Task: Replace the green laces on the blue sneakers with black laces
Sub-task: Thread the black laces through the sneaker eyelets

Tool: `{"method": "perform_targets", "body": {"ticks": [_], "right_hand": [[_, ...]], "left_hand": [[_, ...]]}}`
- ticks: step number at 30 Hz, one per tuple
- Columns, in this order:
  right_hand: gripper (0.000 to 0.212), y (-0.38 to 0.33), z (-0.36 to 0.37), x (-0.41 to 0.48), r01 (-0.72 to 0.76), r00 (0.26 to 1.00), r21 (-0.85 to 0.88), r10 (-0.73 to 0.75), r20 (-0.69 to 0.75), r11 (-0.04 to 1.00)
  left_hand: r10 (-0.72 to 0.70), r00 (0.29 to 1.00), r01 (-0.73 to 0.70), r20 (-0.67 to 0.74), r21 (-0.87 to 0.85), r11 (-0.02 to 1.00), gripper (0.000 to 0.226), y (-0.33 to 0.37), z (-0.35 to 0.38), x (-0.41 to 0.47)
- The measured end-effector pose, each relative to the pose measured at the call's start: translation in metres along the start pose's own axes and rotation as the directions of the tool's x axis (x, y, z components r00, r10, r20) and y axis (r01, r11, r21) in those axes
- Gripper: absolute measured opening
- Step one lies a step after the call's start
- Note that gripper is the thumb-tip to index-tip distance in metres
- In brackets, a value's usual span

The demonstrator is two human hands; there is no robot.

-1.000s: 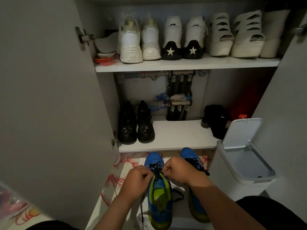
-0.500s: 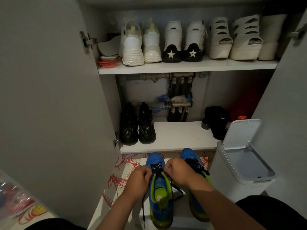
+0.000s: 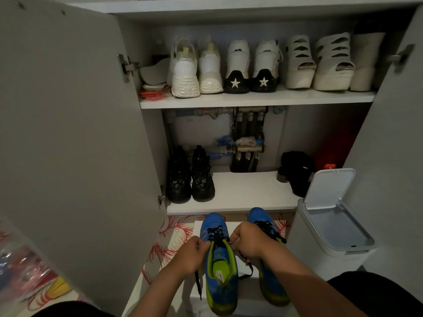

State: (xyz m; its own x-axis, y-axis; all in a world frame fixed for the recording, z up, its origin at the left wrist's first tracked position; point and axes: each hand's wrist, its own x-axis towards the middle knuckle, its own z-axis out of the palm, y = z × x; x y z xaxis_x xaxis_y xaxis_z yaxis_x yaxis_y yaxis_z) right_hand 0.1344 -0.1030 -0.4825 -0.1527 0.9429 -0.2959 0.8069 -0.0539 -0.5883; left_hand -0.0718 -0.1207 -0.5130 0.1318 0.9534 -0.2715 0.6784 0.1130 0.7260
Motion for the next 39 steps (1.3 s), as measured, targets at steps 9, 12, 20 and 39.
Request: {"method": "perform_targets", "body": {"ticks": [9, 12, 20, 39], "right_hand": [[0.027, 0.003, -0.006, -0.010, 0.087, 0.996, -0.262, -0.087, 0.009, 0.961], [0.036, -0.008, -0.001, -0.019, 0.182, 0.974, -0.200, -0.205, -0.099, 0.963], [0.031, -0.028, 0.027, -0.025, 0.181, 0.952, -0.701, -0.301, -0.050, 0.689], [0.040, -0.014, 0.049, -0.013, 0.169, 0.947, -0.378, -0.257, -0.194, 0.910]], "left_hand": [[0.059, 0.993, -0.033, -0.099, 0.243, 0.969, 0.016, -0.013, -0.017, -0.009], [0.224, 0.963, -0.207, -0.152, 0.125, 0.970, 0.018, -0.002, -0.005, -0.011], [0.250, 0.968, -0.250, 0.014, 0.045, 0.967, 0.056, 0.007, 0.009, -0.009], [0.371, 0.921, -0.225, -0.119, 0.614, 0.757, 0.036, 0.002, 0.022, -0.002]]}}
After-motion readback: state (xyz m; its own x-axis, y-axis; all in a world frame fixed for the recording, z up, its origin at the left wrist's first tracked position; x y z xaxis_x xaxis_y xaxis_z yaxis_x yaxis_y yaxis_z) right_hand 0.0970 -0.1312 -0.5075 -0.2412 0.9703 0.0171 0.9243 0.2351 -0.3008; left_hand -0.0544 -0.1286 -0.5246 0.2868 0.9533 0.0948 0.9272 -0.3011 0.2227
